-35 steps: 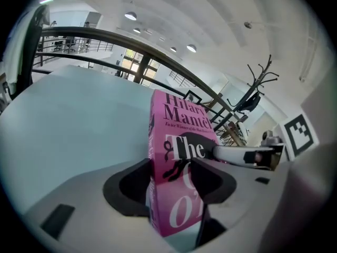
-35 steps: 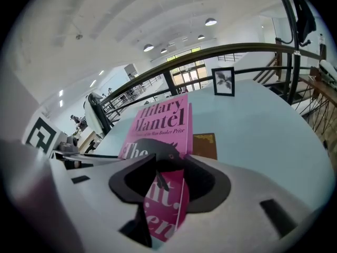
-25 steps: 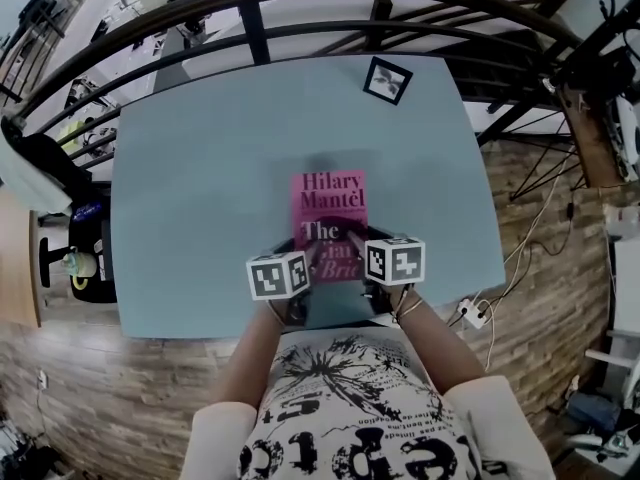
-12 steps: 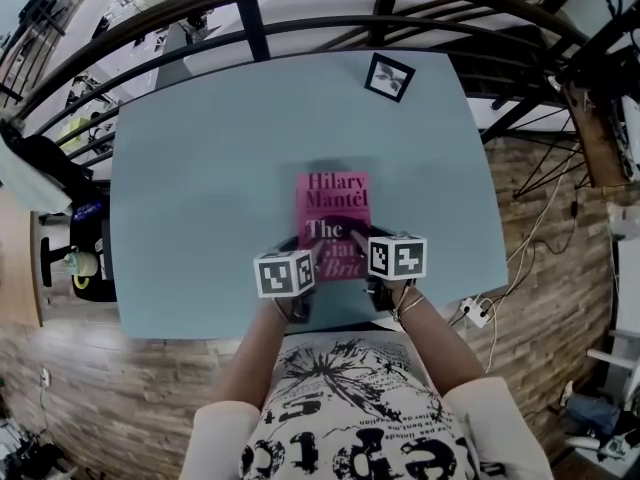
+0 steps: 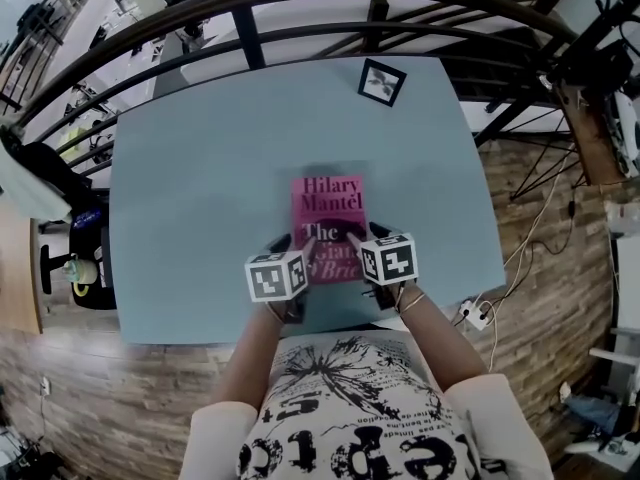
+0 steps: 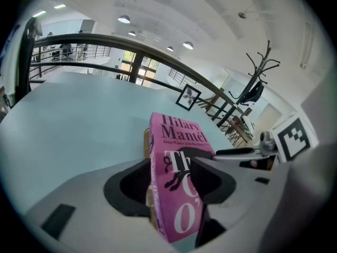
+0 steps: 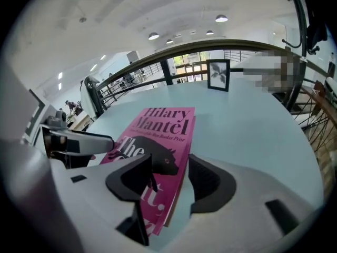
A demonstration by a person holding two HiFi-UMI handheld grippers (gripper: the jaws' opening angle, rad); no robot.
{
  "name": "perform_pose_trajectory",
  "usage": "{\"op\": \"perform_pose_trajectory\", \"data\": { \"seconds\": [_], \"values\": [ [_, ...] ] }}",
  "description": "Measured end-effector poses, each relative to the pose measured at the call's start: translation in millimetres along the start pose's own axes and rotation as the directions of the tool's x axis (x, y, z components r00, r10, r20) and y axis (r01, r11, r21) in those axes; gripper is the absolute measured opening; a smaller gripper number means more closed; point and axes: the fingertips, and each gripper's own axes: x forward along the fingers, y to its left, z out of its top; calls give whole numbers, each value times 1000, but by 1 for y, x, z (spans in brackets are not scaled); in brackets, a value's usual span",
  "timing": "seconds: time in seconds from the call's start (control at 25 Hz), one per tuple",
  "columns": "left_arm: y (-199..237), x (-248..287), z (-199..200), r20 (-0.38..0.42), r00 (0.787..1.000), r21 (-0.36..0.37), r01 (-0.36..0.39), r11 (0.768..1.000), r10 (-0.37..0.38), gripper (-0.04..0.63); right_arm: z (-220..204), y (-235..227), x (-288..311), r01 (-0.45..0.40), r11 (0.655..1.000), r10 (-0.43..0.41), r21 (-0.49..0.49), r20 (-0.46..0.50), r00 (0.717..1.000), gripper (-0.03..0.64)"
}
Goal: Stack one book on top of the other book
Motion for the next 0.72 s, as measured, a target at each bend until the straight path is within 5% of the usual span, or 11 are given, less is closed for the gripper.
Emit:
{"op": "perform_pose_trajectory", "data": {
  "seconds": [0.12,0.2,0.28,0.52,0.72],
  "values": [
    [-3,-14,12,56,998,65,-29,997,26,176,8,-2,-14,11,1000,-11,-4,37,999,181],
    [-3,-23,22,100,994,99,-61,993,51,51,19,-3,-25,30,999,-28,-27,81,996,86],
    [-3,-33,30,128,991,112,-62,992,47,26,30,1,-34,43,998,-36,-52,126,991,-6],
    [-21,-65,52,224,974,175,-54,983,13,18,58,20,-64,22,993,6,-112,237,971,-6],
    [-43,-108,87,417,908,296,-101,950,-34,18,90,38,-103,3,987,63,-159,410,910,-8]
  ]
}}
